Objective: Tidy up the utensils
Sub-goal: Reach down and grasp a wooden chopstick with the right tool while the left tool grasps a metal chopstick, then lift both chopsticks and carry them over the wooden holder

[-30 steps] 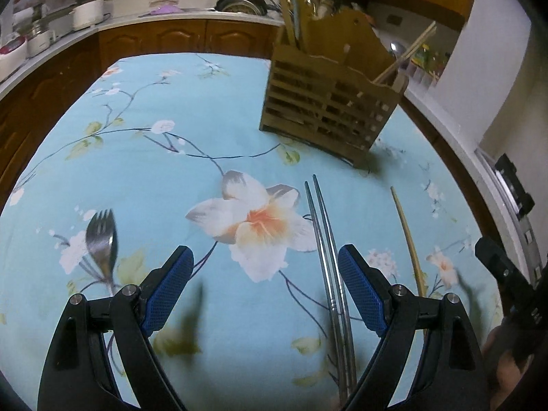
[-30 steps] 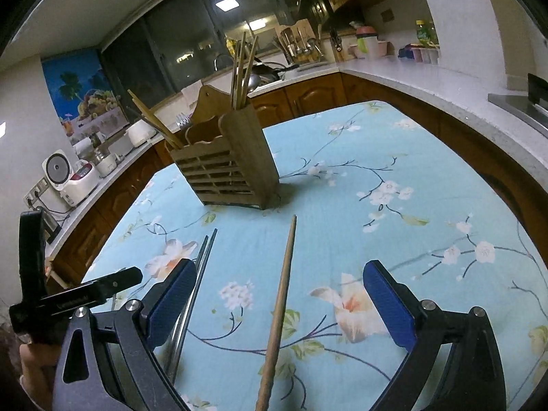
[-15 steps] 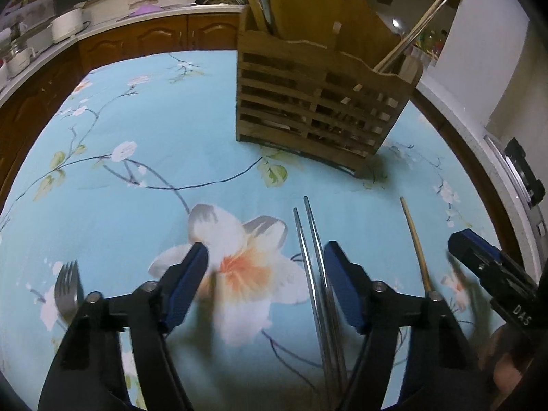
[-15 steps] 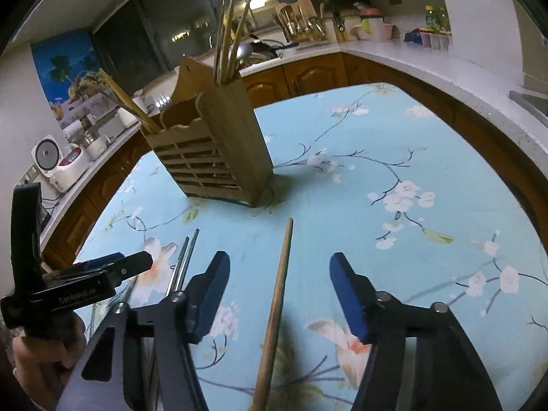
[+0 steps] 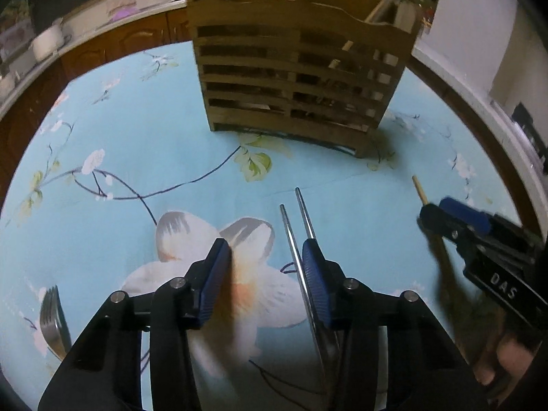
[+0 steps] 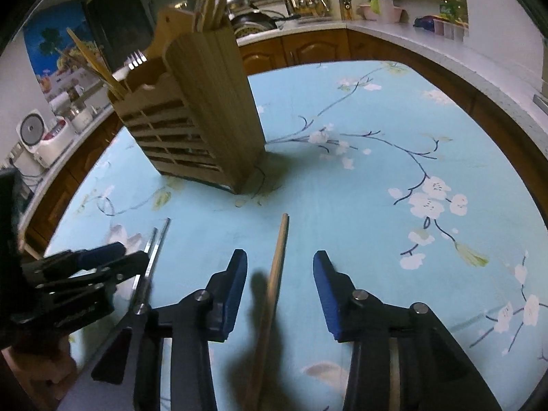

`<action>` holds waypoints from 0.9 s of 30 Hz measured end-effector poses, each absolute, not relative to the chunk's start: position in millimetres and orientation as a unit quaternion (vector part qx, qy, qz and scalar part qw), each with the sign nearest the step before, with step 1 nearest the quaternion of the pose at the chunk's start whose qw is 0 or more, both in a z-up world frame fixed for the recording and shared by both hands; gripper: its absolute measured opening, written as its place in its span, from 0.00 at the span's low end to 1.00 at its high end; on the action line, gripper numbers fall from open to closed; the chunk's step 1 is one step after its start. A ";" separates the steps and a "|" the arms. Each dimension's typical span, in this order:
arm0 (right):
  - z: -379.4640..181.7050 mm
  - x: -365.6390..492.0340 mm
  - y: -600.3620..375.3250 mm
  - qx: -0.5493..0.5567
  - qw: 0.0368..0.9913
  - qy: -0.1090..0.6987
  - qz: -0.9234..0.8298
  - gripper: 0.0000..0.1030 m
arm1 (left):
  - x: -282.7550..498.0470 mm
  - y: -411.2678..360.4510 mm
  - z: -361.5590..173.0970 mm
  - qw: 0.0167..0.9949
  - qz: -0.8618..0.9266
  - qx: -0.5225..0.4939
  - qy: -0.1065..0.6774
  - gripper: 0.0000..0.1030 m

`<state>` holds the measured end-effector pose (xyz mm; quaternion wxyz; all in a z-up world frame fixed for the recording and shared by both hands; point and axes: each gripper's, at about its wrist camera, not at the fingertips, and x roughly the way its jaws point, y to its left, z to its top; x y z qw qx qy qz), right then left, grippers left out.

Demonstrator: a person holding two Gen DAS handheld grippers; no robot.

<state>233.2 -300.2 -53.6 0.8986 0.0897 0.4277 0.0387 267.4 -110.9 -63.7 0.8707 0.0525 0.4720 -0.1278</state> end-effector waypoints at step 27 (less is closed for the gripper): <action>6.7 195.9 -297.1 0.131 0.915 0.370 0.094 0.05 | 220.7 -59.6 1.1 0.890 -0.187 -0.060 0.412 0.04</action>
